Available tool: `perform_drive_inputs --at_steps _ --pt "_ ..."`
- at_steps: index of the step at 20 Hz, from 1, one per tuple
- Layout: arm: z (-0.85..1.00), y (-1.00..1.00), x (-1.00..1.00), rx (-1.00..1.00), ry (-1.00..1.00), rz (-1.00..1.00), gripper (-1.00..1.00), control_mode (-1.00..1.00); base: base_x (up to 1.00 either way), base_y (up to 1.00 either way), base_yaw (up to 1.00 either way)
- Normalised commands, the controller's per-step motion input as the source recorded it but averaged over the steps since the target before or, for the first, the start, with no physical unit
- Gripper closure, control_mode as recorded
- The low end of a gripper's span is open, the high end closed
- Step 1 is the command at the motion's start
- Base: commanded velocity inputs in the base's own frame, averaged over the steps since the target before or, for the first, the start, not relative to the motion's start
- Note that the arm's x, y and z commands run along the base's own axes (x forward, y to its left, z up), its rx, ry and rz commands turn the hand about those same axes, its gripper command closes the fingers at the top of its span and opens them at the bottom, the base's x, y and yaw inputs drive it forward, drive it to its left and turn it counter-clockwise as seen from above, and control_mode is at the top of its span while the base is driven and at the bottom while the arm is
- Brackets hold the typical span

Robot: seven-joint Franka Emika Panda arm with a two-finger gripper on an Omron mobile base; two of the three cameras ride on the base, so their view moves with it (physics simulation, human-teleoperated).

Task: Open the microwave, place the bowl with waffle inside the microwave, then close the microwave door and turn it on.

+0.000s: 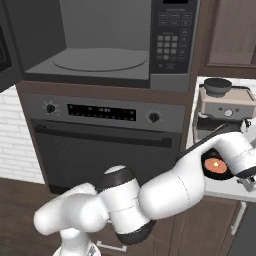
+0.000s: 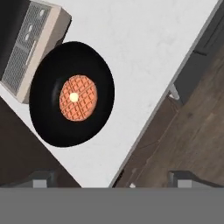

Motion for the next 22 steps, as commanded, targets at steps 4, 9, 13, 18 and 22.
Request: perform_drive_inputs --at_steps 4,9,13,18,22 --pt "0.00 -0.01 0.33 0.11 0.07 -0.01 -1.00 -1.00 0.00 0.00 0.00" --pt "-0.18 0.17 0.41 0.03 0.18 -0.09 -1.00 -1.00 0.00 0.00 0.00" --pt "-0.31 0.25 0.40 0.01 0.22 -0.14 -1.00 -1.00 0.00 0.00 0.00" --pt "-0.55 0.01 0.25 0.10 0.14 -0.19 -1.00 -1.00 0.00 0.00 0.00" --pt "-0.53 0.00 0.01 0.21 0.06 -0.18 -1.00 -1.00 0.00 0.00 0.00"
